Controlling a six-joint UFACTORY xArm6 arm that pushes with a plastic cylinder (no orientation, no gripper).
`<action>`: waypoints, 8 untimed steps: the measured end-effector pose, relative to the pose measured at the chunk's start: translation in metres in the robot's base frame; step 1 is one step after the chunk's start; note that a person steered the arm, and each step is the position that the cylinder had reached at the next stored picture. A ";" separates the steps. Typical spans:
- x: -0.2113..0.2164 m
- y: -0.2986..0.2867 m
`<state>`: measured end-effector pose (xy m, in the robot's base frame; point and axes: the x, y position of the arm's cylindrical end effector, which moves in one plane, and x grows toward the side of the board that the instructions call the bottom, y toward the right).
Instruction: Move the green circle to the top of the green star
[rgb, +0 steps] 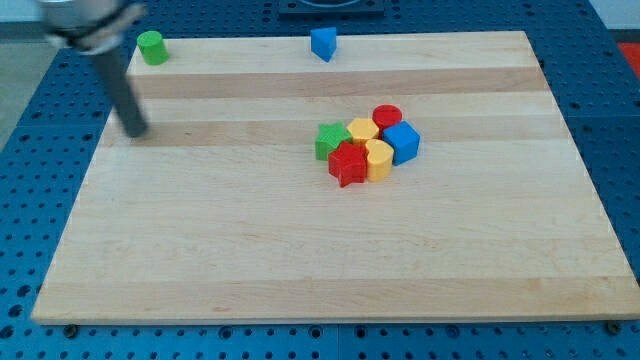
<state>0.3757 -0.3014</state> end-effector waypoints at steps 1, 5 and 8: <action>-0.003 -0.003; -0.115 -0.004; -0.133 -0.004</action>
<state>0.2428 -0.3051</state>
